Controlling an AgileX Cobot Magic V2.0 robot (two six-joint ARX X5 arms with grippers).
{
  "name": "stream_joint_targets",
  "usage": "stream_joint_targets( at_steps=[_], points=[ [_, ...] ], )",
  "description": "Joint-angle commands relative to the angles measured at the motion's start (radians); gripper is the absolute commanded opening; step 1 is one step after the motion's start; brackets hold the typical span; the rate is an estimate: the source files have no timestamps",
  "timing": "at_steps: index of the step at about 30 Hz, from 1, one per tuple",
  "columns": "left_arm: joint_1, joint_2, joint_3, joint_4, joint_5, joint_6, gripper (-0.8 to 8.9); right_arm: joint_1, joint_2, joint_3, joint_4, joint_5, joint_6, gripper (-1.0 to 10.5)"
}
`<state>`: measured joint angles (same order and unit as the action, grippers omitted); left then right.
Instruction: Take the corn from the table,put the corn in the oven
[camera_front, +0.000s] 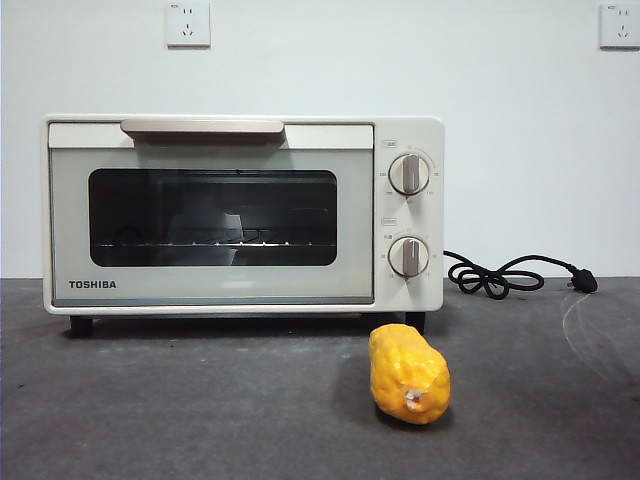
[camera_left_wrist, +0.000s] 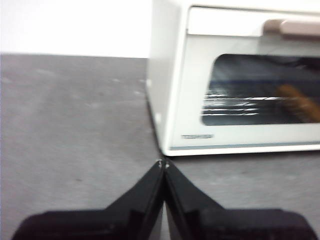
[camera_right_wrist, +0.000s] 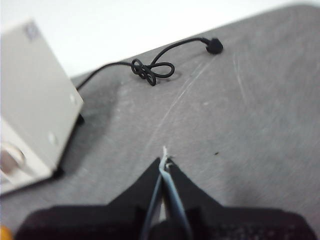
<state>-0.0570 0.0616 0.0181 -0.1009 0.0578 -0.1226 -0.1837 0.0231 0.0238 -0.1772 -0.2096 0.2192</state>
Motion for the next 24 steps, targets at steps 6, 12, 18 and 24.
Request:
stream_joint_targets(
  at_steps=[6, 12, 18, 24],
  points=[
    [0.003, 0.0, -0.008, -0.039, 0.261, -0.278, -0.03, 0.001, -0.001, -0.006, -0.001, -0.042, 0.291, 0.0],
    [0.003, 0.0, 0.009, -0.035, 0.501, -0.304, -0.05, 0.001, -0.001, -0.006, 0.113, -0.259, 0.312, -0.1],
    [0.003, 0.009, 0.095, -0.114, 0.607, -0.344, -0.05, 0.001, -0.001, 0.033, 0.26, -0.429, 0.413, -0.1],
    [0.003, 0.071, 0.243, -0.221, 0.629, -0.295, -0.05, 0.001, 0.016, 0.142, 0.257, -0.621, 0.418, -0.1]
  ],
)
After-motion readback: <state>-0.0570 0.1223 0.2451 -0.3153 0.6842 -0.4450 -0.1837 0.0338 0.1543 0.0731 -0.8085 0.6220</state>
